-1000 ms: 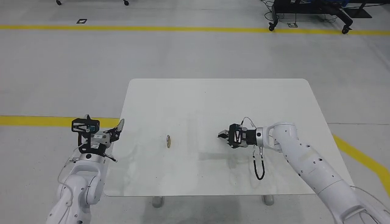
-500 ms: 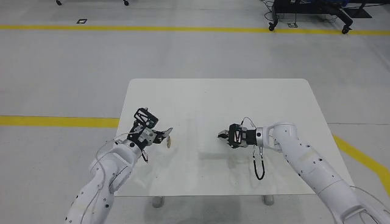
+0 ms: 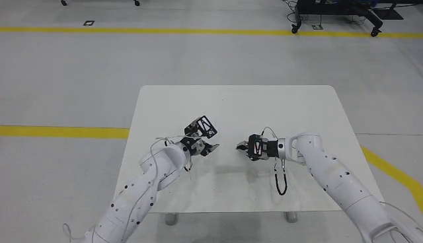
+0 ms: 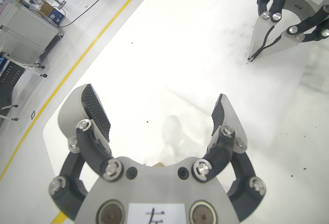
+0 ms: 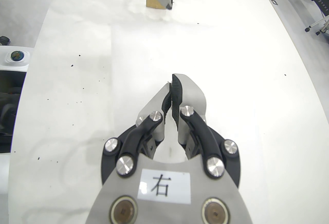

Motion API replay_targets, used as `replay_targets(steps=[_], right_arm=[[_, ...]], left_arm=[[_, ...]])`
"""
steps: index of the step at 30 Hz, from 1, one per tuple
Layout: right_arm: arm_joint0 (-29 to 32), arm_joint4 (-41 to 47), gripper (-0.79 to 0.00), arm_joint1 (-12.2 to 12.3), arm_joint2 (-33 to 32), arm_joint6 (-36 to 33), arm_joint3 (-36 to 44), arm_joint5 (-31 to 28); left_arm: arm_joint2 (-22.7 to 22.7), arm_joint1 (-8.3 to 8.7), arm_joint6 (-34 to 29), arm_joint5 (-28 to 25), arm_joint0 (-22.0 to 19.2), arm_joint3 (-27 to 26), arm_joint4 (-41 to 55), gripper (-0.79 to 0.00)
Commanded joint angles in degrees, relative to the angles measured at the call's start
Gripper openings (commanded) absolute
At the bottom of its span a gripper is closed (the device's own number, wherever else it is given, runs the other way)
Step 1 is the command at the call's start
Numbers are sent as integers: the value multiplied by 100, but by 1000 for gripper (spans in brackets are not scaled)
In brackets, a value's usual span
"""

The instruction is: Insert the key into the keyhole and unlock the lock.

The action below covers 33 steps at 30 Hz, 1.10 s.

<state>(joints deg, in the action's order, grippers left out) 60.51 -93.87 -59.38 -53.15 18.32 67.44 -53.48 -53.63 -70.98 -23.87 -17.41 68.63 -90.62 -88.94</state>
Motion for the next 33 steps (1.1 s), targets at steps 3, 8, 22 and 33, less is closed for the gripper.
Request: replay_targets(steps=[3,8,22,33], right_arm=[[0,0,-785,0,0,0,0,0],[0,0,-785,0,0,0,0,0],[0,0,-785,0,0,0,0,0],[0,0,-785,0,0,0,0,0]], left_arm=[[415,-150,-122,285,-394,538,-168,0],[811,-337,-327,520,-754,1213,-242,0],[1175,-629,-389,634,-1175,2040,-229,0],[1029,-664,-260,631,-1157,1919,-261,0]])
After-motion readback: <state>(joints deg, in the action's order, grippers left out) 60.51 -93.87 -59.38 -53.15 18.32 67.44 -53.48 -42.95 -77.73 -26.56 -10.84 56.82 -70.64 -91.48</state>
